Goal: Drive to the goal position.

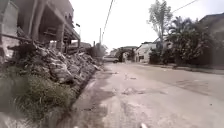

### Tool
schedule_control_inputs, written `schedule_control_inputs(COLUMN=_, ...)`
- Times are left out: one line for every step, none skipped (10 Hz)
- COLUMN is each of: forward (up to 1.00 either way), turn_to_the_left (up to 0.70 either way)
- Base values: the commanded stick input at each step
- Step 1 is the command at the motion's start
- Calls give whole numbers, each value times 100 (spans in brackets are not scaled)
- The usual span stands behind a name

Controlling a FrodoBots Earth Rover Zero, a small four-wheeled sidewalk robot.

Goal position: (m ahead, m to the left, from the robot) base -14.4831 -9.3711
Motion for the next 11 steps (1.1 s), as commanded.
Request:
schedule_control_inputs(forward=5, turn_to_the_left=0)
schedule_control_inputs(forward=5, turn_to_the_left=0)
schedule_control_inputs(forward=5, turn_to_the_left=0)
schedule_control_inputs(forward=4, turn_to_the_left=0)
schedule_control_inputs(forward=5, turn_to_the_left=0)
schedule_control_inputs(forward=4, turn_to_the_left=0)
schedule_control_inputs(forward=5, turn_to_the_left=0)
schedule_control_inputs(forward=5, turn_to_the_left=0)
schedule_control_inputs(forward=4, turn_to_the_left=0)
schedule_control_inputs(forward=5, turn_to_the_left=0)
schedule_control_inputs(forward=4, turn_to_the_left=0)
